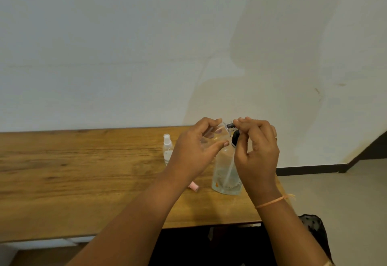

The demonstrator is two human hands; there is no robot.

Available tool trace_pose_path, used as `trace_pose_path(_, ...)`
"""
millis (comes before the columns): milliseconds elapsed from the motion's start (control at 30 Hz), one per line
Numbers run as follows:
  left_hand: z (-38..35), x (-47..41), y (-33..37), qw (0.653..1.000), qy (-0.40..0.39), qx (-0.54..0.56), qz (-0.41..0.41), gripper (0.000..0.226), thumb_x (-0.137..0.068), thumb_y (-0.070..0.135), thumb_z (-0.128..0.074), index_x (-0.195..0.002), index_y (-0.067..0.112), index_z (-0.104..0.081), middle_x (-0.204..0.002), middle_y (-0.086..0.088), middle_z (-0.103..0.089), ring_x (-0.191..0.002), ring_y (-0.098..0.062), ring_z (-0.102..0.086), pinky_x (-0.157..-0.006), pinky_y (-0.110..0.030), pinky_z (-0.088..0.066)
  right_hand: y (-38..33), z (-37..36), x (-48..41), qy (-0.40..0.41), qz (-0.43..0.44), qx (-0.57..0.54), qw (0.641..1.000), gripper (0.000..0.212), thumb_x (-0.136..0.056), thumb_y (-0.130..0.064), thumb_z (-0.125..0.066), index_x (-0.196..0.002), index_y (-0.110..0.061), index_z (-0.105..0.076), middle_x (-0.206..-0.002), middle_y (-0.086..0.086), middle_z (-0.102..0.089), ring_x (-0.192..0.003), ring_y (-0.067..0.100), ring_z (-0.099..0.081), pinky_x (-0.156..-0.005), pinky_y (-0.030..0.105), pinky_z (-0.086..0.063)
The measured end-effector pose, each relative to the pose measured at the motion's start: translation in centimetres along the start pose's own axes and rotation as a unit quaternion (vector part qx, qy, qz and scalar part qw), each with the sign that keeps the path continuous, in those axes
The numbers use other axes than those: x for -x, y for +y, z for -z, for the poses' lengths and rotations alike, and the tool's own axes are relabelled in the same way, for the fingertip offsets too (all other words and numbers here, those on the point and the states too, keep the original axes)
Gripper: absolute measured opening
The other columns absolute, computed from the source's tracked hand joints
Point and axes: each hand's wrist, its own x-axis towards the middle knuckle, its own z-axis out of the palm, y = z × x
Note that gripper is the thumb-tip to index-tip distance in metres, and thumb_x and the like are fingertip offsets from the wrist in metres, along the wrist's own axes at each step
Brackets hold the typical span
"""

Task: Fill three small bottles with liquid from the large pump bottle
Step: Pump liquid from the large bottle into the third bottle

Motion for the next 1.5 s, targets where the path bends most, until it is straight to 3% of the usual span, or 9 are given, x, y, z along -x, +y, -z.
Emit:
trace_pose_path(200,-0.1,-0.1,0.1,0.997,0.019,-0.06,-0.035,0.041,-0.076,0.024,-0.075,-0.109,0.036,-0.053,-0.097,0.025,-0.059,-0.096,0.014,-0.055,-0.079,-0.003,-0.042,0.3,0.6,-0.9,-0.028,0.018,0.03,0.999,0.024,-0.083,-0.003,-0.046,-0.094,-0.003,-0.068,-0.091,0.009,-0.064,-0.091,0.023,-0.059,-0.086,0.006,-0.032)
trace_pose_path(367,-0.1,-0.1,0.4,1.0,0.002,-0.025,-0.003,0.04,-0.075,0.018,-0.076,-0.093,0.042,-0.05,-0.093,0.029,-0.058,-0.09,0.025,-0.052,-0.076,0.0,-0.041,0.5,0.3,-0.2,-0.024,-0.001,0.004,1.0,0.024,-0.085,-0.003,-0.046,-0.096,0.0,-0.067,-0.094,0.011,-0.062,-0.101,0.006,-0.048,-0.093,0.005,-0.032)
trace_pose_path(533,-0.2,-0.4,0.0,0.999,-0.015,0.002,0.035,0.034,-0.075,0.014,-0.076,-0.089,0.035,-0.054,-0.099,0.027,-0.059,-0.094,0.021,-0.054,-0.074,0.0,-0.042,0.9,-0.2,0.2,-0.027,-0.001,0.011,1.0,0.024,-0.086,-0.003,-0.046,-0.098,0.001,-0.066,-0.094,0.012,-0.06,-0.103,-0.002,-0.04,-0.095,0.006,-0.033)
trace_pose_path(700,-0.2,-0.2,0.4,1.0,-0.008,0.005,0.008,0.035,-0.077,0.019,-0.074,-0.095,0.039,-0.052,-0.103,0.019,-0.061,-0.101,0.017,-0.054,-0.08,-0.002,-0.042,0.2,0.4,-0.7,-0.032,-0.006,0.005,0.999,0.028,-0.084,-0.008,-0.043,-0.096,-0.004,-0.068,-0.093,0.006,-0.061,-0.097,0.013,-0.052,-0.087,0.004,-0.033)
trace_pose_path(867,0.4,-0.3,0.9,0.999,-0.028,-0.029,0.002,0.037,-0.076,0.028,-0.074,-0.095,0.046,-0.05,-0.098,0.021,-0.063,-0.092,0.013,-0.058,-0.075,-0.002,-0.043,0.1,1.2,-1.7,-0.06,0.007,0.028,0.998,0.025,-0.084,-0.007,-0.046,-0.094,-0.007,-0.069,-0.091,0.004,-0.064,-0.091,0.02,-0.057,-0.076,0.028,-0.046)
trace_pose_path(1033,0.6,-0.4,1.0,0.996,-0.071,-0.043,0.037,0.03,-0.079,0.028,-0.073,-0.081,0.038,-0.045,-0.095,0.026,-0.058,-0.09,0.008,-0.062,-0.076,-0.019,-0.054,0.7,0.5,-0.2,-0.043,-0.013,0.004,0.999,0.022,-0.083,0.002,-0.05,-0.096,-0.004,-0.066,-0.095,0.003,-0.06,-0.102,0.011,-0.052,-0.087,0.007,-0.037)
trace_pose_path(1200,0.8,-0.3,1.2,0.991,-0.09,-0.083,0.046,0.026,-0.081,0.033,-0.068,-0.084,0.038,-0.043,-0.095,0.024,-0.058,-0.093,-0.004,-0.063,-0.079,-0.033,-0.055,0.2,0.2,0.2,-0.039,-0.033,-0.007,0.999,0.024,-0.081,0.007,-0.05,-0.095,-0.004,-0.065,-0.1,-0.006,-0.052,-0.108,0.004,-0.047,-0.091,0.004,-0.035)
trace_pose_path(1367,1.0,-0.2,1.3,0.996,-0.067,-0.057,0.017,0.031,-0.081,0.033,-0.069,-0.102,0.043,-0.047,-0.099,0.017,-0.063,-0.08,0.011,-0.059,-0.067,-0.01,-0.049,-0.6,1.0,-0.8,-0.041,-0.028,-0.006,0.999,0.022,-0.081,0.003,-0.051,-0.093,-0.006,-0.067,-0.095,-0.009,-0.053,-0.096,0.008,-0.052,-0.083,0.006,-0.038)
trace_pose_path(1500,1.0,-0.5,1.2,0.996,-0.06,-0.068,0.005,0.033,-0.081,0.032,-0.07,-0.099,0.046,-0.046,-0.099,0.02,-0.063,-0.082,0.01,-0.059,-0.064,-0.004,-0.045,-0.5,1.1,-1.1,-0.055,-0.03,-0.002,0.998,0.023,-0.082,0.002,-0.05,-0.094,-0.007,-0.068,-0.094,-0.01,-0.053,-0.093,0.014,-0.055,-0.079,0.011,-0.041)
